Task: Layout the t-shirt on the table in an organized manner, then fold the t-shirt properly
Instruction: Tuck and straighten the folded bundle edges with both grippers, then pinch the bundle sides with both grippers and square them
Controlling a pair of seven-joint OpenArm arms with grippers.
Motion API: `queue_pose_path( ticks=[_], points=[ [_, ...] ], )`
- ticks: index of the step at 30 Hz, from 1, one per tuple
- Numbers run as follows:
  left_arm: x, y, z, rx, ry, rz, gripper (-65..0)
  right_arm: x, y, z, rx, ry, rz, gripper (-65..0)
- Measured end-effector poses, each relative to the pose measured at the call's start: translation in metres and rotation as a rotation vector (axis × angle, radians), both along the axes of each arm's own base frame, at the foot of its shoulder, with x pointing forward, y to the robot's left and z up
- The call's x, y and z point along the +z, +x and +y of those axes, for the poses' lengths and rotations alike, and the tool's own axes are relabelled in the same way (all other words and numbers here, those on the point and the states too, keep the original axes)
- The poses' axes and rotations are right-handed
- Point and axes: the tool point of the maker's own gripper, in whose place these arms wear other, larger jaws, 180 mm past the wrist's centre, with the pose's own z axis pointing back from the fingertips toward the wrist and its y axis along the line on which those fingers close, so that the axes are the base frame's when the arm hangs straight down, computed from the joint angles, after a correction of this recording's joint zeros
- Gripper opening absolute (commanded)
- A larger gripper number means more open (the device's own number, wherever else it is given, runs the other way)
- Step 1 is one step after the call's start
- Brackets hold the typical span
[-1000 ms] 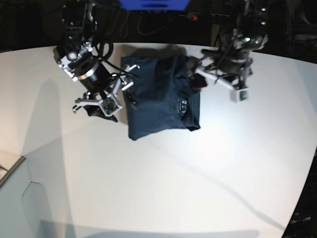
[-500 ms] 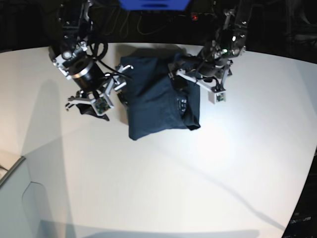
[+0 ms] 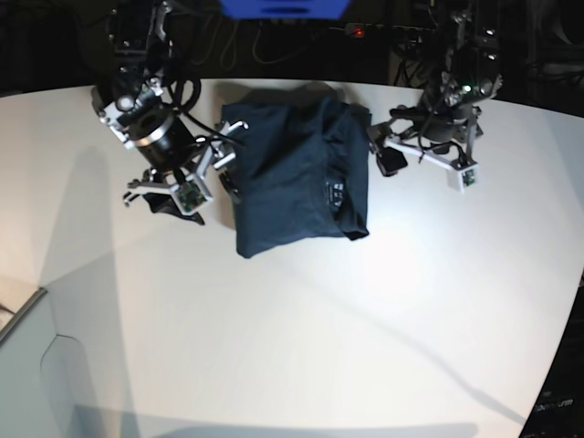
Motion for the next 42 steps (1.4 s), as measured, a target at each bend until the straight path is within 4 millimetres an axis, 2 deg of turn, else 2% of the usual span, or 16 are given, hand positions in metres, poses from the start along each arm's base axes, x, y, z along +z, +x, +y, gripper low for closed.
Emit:
queue_pose_path(
  ticks=[3,6,8,10,13,17,19,22,27,29,32,35,37,38,42],
  points=[
    [0.000,0.000,-0.019,-0.040,-0.020,0.000,-8.0,0.000,0.000,0.001,0.001,0.001,0.000,-28.4],
    [0.007,0.015,-0.050,-0.090,-0.070,-0.031,-8.0,-0.003,-0.001,0.002,0.003,0.006,0.007,-28.4],
    [0.009,0.025,-0.063,-0.101,-0.095,-0.047,-8.0,-0.008,-0.004,0.001,0.002,0.003,0.027,-28.4],
    [0.006,0.026,-0.067,-0.094,-0.106,-0.043,-8.0,-0.011,-0.004,0.001,0.001,0.006,0.033,-28.4],
    [-0.009,0.018,-0.067,-0.086,-0.103,0.012,-8.0,-0.016,-0.007,0.002,0.002,0.007,0.047,-28.4],
    [-0.008,0.022,-0.061,-0.076,-0.090,-0.001,-8.0,-0.015,-0.007,0.002,0.002,0.008,0.046,-28.4],
    [-0.013,0.020,-0.049,-0.069,-0.080,0.013,-8.0,-0.014,-0.005,0.001,0.002,0.007,0.042,-28.4],
    [-0.019,0.018,-0.015,-0.020,-0.024,0.030,-8.0,-0.013,-0.004,0.002,0.002,0.008,0.038,-28.4],
    [-0.014,0.019,0.037,0.079,0.039,0.020,-7.9,-0.014,-0.004,0.002,0.002,0.008,0.039,-28.4],
    [-0.008,0.020,0.055,0.106,0.058,0.010,-7.9,-0.013,-0.004,0.002,0.002,0.008,0.037,-28.4],
    [0.013,0.027,0.079,0.143,0.098,-0.045,-7.9,-0.013,-0.004,0.001,0.001,0.007,0.037,-28.4],
    [0.033,0.030,0.089,0.166,0.116,-0.103,-7.9,-0.013,-0.004,0.002,0.002,0.010,0.035,-28.4],
    [0.037,0.029,0.076,0.138,0.104,-0.115,-7.9,-0.012,-0.003,0.002,0.003,0.010,0.033,-28.4],
    [0.035,0.028,0.061,0.112,0.071,-0.109,-7.9,-0.012,-0.003,0.002,0.002,0.010,0.033,-28.4],
    [0.019,0.021,-0.026,-0.006,-0.123,-0.064,-7.9,-0.008,0.004,-0.004,-0.017,0.007,0.018,-28.4]
  ],
)
